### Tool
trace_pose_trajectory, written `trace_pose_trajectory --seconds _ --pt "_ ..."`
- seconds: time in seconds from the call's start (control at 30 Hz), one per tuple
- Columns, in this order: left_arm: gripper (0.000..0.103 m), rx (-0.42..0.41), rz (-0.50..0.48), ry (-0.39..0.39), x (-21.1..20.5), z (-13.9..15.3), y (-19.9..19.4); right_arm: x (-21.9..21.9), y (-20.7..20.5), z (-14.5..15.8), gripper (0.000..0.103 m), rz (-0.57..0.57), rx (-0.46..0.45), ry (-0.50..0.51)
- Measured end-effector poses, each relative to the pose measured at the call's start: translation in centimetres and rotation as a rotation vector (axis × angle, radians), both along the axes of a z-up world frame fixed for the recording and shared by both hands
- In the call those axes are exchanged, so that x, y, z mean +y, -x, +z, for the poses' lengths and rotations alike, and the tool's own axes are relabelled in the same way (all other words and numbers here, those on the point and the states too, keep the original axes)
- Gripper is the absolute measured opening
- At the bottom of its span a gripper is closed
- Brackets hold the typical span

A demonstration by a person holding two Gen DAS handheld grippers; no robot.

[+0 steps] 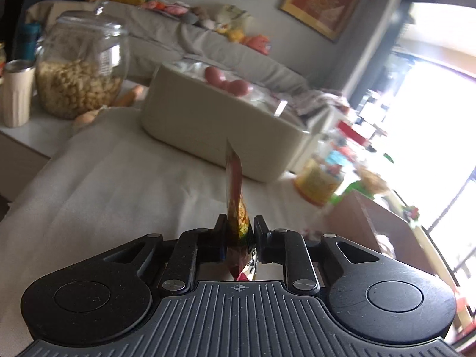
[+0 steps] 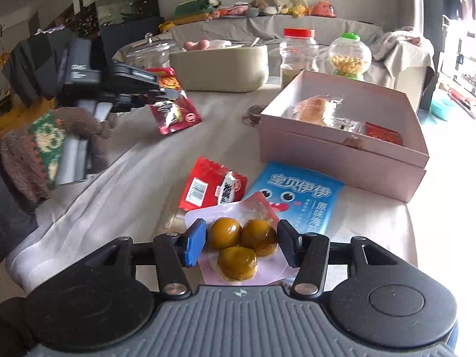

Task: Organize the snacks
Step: 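Carry the snack tray with the right tool while the left tool carries the chicken bag into the box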

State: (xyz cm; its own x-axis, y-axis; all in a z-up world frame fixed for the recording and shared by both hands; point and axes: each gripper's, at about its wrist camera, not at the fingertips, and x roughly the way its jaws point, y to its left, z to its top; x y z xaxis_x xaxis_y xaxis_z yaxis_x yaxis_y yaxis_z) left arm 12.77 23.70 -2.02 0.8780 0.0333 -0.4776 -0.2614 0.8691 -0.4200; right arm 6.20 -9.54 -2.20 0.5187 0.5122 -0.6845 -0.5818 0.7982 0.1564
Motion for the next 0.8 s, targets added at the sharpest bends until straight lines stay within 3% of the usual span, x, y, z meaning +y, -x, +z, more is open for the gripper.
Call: trace_pose_trajectory --seconds 0.1,0.37,0.5,0.63,0.7,0.8 --pt "0.022 0.017 -0.074 -0.005 -1.0 0.1 2.2 -0.3 0.1 0.1 0.053 -0.001 -0.002 -0.009" --pt "0.022 0.013 -0.315 0.081 -5.6 1.7 10.9 -2.0 1.9 1.4 0.053 -0.007 -0.036 0.009" --pt "0.022 -0.017 -0.449 0.095 -9.0 3.9 13.2 -4.0 2.7 3.9 0.053 -0.046 -0.117 0.009" --pt "0.022 -0.126 -0.521 0.123 -10.9 7.8 11.2 -6.4 2.3 8.7 0.053 -0.115 -0.252 -0.021" --pt "0.022 -0.159 -0.53 0.138 -11.7 9.5 8.3 -7.4 1.8 10.9 0.053 -0.158 -0.323 -0.018" --pt "0.022 -0.139 -0.53 0.204 -12.9 10.7 1.7 -8.6 0.4 13.2 0.053 -0.22 -0.378 -0.027"
